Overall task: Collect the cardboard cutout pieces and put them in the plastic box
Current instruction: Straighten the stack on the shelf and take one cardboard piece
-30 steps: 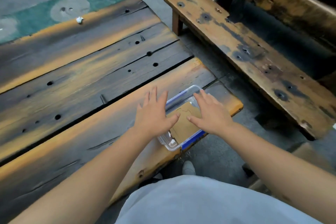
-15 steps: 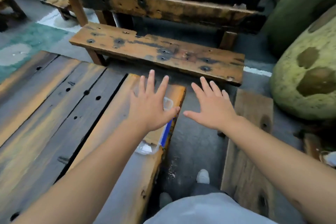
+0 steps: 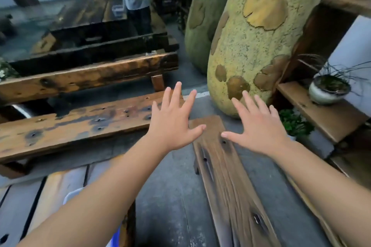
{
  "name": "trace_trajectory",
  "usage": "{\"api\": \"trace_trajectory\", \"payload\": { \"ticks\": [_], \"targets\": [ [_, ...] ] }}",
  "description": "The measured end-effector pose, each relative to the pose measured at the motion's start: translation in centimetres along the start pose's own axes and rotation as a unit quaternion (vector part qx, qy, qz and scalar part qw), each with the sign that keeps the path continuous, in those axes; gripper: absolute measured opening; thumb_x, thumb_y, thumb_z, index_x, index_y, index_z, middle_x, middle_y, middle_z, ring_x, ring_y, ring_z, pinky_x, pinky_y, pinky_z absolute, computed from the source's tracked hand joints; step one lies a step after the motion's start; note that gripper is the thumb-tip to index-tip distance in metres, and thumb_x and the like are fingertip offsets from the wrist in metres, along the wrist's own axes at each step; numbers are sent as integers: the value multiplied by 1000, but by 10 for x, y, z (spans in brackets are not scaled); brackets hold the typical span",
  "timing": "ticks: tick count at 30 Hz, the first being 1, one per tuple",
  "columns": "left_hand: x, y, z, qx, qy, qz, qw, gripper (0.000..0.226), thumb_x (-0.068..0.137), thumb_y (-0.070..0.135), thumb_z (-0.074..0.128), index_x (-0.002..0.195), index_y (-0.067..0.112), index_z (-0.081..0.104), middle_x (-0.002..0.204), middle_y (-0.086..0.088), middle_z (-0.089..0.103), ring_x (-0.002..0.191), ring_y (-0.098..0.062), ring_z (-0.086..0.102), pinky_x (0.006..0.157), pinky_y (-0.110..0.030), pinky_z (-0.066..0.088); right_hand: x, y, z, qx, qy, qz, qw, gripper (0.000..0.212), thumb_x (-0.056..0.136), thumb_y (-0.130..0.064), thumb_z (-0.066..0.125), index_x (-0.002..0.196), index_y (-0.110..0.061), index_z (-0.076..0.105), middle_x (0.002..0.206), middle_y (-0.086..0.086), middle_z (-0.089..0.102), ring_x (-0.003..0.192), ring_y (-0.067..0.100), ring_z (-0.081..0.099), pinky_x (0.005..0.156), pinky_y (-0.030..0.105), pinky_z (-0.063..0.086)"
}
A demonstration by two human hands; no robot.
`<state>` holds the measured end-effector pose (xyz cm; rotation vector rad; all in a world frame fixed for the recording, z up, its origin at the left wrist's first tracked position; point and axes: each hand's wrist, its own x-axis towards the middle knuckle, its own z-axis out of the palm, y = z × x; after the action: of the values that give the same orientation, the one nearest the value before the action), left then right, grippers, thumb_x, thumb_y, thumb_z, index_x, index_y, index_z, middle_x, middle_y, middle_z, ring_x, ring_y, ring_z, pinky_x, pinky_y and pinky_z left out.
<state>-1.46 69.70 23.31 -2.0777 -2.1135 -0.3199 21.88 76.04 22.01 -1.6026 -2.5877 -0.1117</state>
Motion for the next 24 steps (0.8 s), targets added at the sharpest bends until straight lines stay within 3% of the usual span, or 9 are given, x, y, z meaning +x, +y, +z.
{"api": "trace_trajectory", "payload": {
  "ticks": [11, 24],
  "targets": [
    [125, 167, -4, -51, 32, 190, 980, 92, 74, 79, 33, 151, 34, 9, 163, -10, 4, 147, -35, 10, 103, -64, 33, -38, 182, -57, -39, 42, 199, 978, 106, 65, -95, 21, 152, -35, 11, 166, 1, 9, 149, 29, 15, 113, 59, 25],
    [230, 343, -13, -137, 73, 427, 891, 89, 75, 78, 31, 150, 34, 12, 161, -10, 14, 146, -36, 15, 106, -62, 31, -108, 271, -113, -94, 66, 436, 893, 106, 65, -94, 15, 153, -35, 10, 166, 1, 7, 150, 29, 12, 115, 59, 20]
  ]
}}
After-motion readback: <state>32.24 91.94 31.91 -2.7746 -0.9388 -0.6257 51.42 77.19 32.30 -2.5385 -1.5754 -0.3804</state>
